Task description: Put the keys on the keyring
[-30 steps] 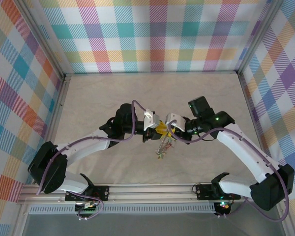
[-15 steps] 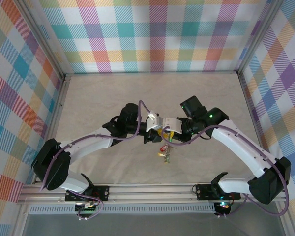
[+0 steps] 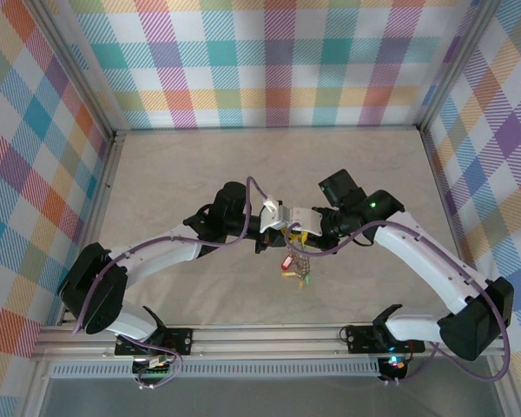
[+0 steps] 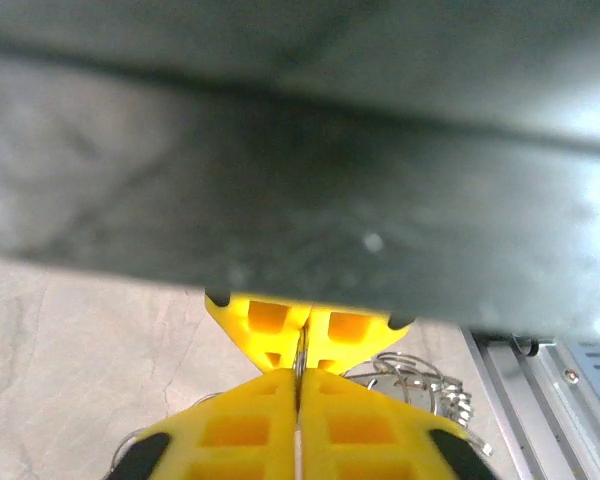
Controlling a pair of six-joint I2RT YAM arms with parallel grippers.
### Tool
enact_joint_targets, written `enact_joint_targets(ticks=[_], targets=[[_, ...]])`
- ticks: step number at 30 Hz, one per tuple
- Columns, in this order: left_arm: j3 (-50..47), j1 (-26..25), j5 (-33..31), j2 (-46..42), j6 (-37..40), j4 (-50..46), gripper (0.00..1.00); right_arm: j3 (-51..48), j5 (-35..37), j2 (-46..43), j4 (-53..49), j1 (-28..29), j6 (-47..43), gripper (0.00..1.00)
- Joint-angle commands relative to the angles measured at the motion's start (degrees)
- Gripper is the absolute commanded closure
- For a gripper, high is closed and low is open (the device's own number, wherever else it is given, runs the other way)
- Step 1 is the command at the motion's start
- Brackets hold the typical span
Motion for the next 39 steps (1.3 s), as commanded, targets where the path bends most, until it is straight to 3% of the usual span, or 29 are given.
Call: enact_joint_targets(ticks=[1,4,8,10,14,32,39], targets=[[1.12,-1.11,1.64,1.67,0.97,0.28,1.00,0.53,-5.59,-2.83,4.99,0.51,0.62,1.00],[0.30,-1.07,2.20,1.35,1.34,1.40,1.00,-0.67,-6.02,-3.95,6.51,0.32,1.24,1.00],[-2.37,-0.34,1.82,0.09,-0.75,6.03,1.00,-3.17,-6.33,-6.31,9.06,-0.83,2.80,0.78],[-4.51,0.68,2.76,-0.36,-4.26,11.95,1.00,-4.81,-7.41,-7.86,10.38,-2.13,3.92,0.73],[-7.51,2.48,4.77,-1.03,-11.46,22.10,1.00,-8.02,-11.37,-11.23,12.65,-4.82,6.73,0.73],[-10.40,2.82,2.78,-0.41,-21.40,36.20,1.00,-12.89,-17.55,-12.07,16.98,-6.20,10.95,0.70],[-10.59,2.78,1.47,0.76,-24.72,41.33,1.00,-14.98,-18.41,-11.87,19.46,-6.19,12.00,0.74]])
